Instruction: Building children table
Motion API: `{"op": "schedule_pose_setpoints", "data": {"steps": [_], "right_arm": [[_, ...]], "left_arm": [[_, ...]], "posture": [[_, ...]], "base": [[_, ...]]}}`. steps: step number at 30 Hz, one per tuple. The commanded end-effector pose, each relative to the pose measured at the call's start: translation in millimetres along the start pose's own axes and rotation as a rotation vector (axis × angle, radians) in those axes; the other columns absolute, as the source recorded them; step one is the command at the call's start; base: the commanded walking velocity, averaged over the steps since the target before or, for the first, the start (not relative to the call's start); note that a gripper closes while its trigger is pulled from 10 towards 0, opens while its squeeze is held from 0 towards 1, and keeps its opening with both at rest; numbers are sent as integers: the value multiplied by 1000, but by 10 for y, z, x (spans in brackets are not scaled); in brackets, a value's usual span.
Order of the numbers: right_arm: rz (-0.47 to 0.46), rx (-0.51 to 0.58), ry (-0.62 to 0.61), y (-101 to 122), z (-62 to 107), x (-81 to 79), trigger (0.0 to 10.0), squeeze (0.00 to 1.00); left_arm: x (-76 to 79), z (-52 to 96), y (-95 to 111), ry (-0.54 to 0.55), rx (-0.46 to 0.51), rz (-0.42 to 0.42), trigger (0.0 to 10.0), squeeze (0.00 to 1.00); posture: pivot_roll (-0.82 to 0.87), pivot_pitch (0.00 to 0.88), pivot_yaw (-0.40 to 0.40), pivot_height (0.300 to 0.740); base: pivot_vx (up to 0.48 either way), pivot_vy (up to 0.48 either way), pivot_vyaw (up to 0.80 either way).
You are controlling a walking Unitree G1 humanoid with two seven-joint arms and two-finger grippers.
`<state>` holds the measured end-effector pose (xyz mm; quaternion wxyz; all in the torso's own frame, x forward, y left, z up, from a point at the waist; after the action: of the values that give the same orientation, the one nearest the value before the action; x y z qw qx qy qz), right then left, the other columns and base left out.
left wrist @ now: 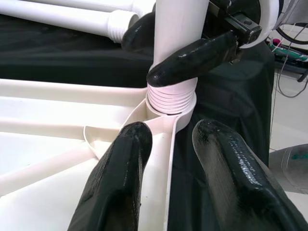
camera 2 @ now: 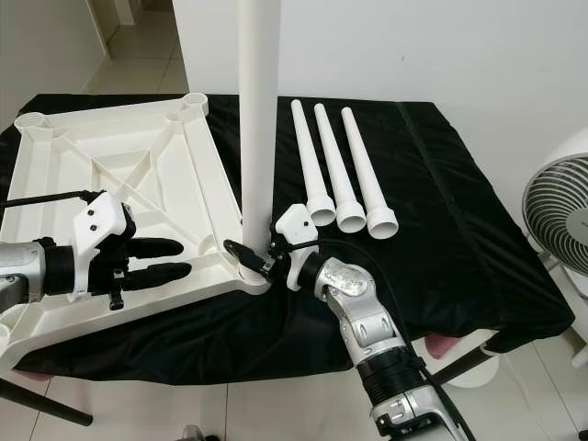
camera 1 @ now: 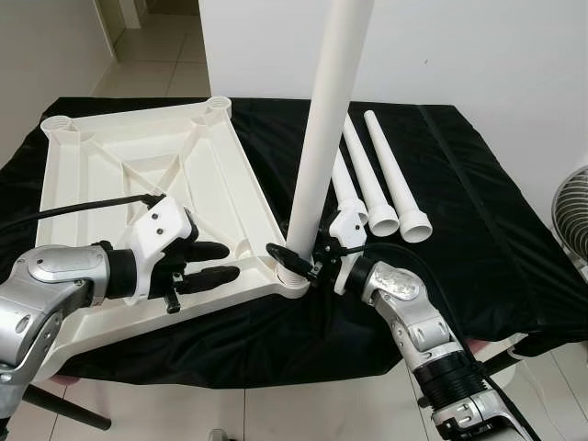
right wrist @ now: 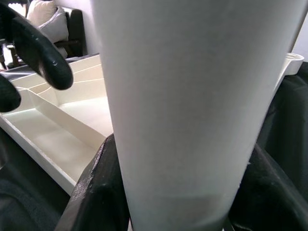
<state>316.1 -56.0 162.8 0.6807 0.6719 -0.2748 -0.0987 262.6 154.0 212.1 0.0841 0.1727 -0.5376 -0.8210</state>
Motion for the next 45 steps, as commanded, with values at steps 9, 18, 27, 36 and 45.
{"op": "schedule_pose_setpoints", "data": {"steps": [9, 18, 27, 36, 45], "right_arm": [[-101, -221, 0, -373, 2, 56, 10000, 0], [-134, -265, -41, -589, 128, -134, 10000, 0], [-139, -260, -258, -617, 128, -49, 10000, 0], [-110, -346, -378, -726, 137, -39, 10000, 0], [-206, -361, -704, -829, 260, -17, 10000, 0]], "left_arm": [[-57, 11, -13, 38, -16, 6, 10000, 0], [-117, 40, -37, 91, -13, 21, 10000, 0], [-130, 29, -51, 94, -12, 24, 10000, 0], [-135, 29, -53, 95, -12, 23, 10000, 0], [-155, 30, -51, 103, -10, 24, 10000, 0]], "posture": [[50, 110, 17, 740], [51, 109, 6, 740], [41, 105, 9, 740], [40, 103, 9, 740], [40, 104, 2, 740]], "base": [[0, 0, 0], [0, 0, 0], [0, 0, 0], [0, 0, 0], [0, 0, 0]]}}
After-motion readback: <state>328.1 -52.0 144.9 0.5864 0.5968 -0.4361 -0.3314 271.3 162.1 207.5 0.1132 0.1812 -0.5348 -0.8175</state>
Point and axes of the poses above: a point about 5 cm out from each wrist's last joint towards the gripper, its own z axis pointing back from the gripper into the wrist, its own y axis along the axis of the wrist's last joint, x = y × z, the point moved 2 cm from there along -z, pointing out of the wrist towards the gripper, and after that the axes turned 1 degree about z, right-handed, at the moved point
